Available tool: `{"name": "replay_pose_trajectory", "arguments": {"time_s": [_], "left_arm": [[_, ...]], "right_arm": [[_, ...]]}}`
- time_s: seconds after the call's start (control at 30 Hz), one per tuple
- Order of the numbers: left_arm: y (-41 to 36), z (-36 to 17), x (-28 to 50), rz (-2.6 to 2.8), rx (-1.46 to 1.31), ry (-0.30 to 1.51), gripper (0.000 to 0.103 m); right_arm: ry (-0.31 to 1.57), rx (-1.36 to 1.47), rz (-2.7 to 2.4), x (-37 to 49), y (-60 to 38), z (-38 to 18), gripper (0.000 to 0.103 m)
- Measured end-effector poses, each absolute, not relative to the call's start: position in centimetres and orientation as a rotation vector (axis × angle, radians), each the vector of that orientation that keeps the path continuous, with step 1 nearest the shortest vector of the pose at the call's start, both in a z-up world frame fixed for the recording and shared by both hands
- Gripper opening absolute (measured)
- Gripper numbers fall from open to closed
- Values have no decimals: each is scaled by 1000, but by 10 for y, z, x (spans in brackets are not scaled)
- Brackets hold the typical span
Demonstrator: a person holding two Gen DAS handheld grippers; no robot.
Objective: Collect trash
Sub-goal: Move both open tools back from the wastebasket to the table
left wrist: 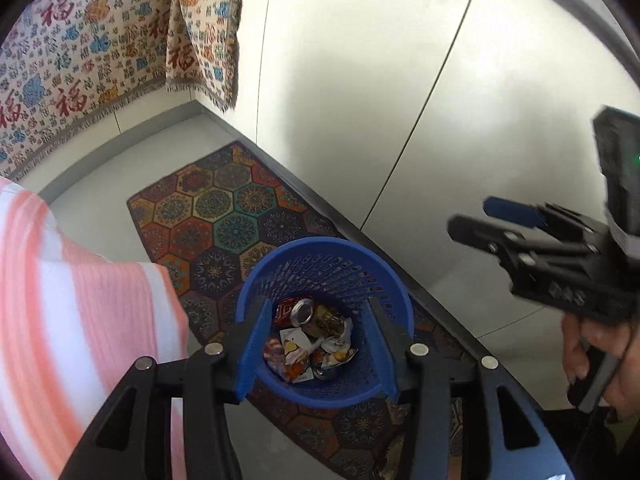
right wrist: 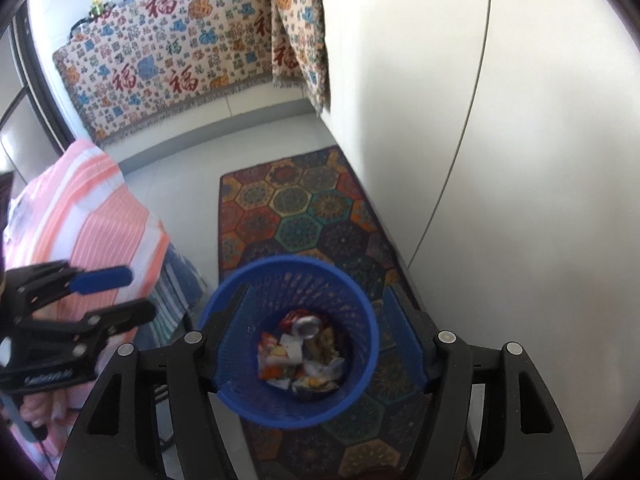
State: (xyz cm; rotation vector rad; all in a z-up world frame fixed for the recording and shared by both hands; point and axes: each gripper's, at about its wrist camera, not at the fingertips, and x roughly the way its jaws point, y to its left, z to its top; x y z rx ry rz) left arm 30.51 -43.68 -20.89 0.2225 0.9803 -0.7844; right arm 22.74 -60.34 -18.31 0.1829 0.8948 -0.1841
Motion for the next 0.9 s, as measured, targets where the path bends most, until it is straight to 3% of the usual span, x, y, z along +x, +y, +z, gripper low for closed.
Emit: {"name": "replay_pose_trajectory", "arguments": {"time_s": [0.13,0.47,0.7,0.9], "left_arm": [[-392,-177,264,-739,208,892,60],[-202,-138,210,-488,164,841,62],[-73,-154,227,-243,172,866,63],[-9,-183,249,-196,154,918,63]], "right_arm": [[832,170,-179,222,-587,-166,78],[756,74,46,202,-450,-134,86],[804,-45,345,200,-282,-129,98],[894,-126,412,231,-193,-160,98]]}}
